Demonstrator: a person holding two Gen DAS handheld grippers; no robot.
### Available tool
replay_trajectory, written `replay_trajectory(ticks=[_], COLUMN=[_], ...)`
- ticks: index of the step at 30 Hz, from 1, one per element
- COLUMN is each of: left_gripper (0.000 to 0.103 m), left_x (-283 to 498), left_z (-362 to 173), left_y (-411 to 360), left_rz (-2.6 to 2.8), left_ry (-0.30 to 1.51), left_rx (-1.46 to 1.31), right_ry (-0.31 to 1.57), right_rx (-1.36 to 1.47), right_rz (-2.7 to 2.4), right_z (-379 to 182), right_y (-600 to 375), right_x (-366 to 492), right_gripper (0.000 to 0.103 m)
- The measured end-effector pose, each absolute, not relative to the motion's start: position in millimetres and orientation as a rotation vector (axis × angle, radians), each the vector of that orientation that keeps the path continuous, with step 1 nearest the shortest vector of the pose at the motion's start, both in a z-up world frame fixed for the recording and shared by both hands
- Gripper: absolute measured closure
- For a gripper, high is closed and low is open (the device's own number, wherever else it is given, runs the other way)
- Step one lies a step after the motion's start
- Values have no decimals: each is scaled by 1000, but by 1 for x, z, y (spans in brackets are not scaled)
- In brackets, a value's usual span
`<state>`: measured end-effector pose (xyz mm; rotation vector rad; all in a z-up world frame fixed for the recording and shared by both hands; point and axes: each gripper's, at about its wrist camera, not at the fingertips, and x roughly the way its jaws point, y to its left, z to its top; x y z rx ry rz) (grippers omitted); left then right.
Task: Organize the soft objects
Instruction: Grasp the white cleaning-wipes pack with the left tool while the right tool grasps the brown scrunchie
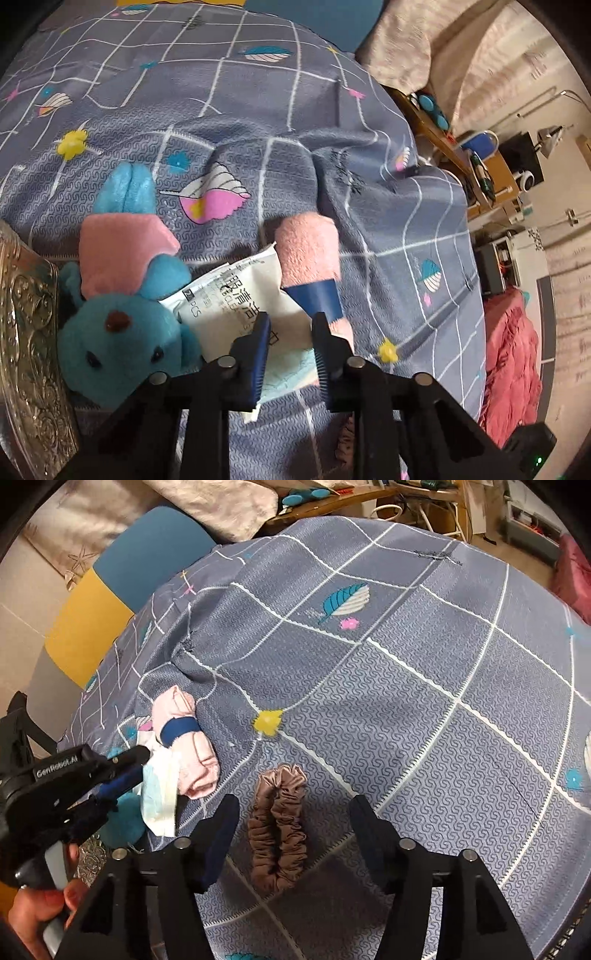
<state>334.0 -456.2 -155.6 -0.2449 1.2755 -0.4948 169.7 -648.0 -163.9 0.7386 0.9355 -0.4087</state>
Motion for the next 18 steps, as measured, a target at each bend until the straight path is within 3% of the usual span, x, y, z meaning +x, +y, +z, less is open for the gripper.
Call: replay_trajectory(ticks=[5, 8, 10, 14, 15, 18], left_gripper=[84, 58, 52, 21, 18, 18], left_x=[326, 322, 320, 322, 324, 329], left_z=[-154, -157, -160, -165, -165, -166], left_y=[-449, -442, -440, -439, -440, -446], left_rz=[-515, -498, -478, -455, -454, -434], left_ry=[1274, 1275, 1279, 1284, 1287, 1298], left_rx=[-269, -296, -321, -361, -375, -375], right_ry=[968, 1015, 1041, 1083, 1087, 1088], right_rx=[657, 597, 530, 466, 457, 487], right_rz=[-398, -358, -335, -334, -334, -326], right_z=[-168, -175, -177, -183, -182, -183], right_y=[-634, -621, -610, -603, -603, -610], right_x=[182, 191, 197, 202, 202, 199], right_gripper=[35, 35, 37, 57, 72, 82])
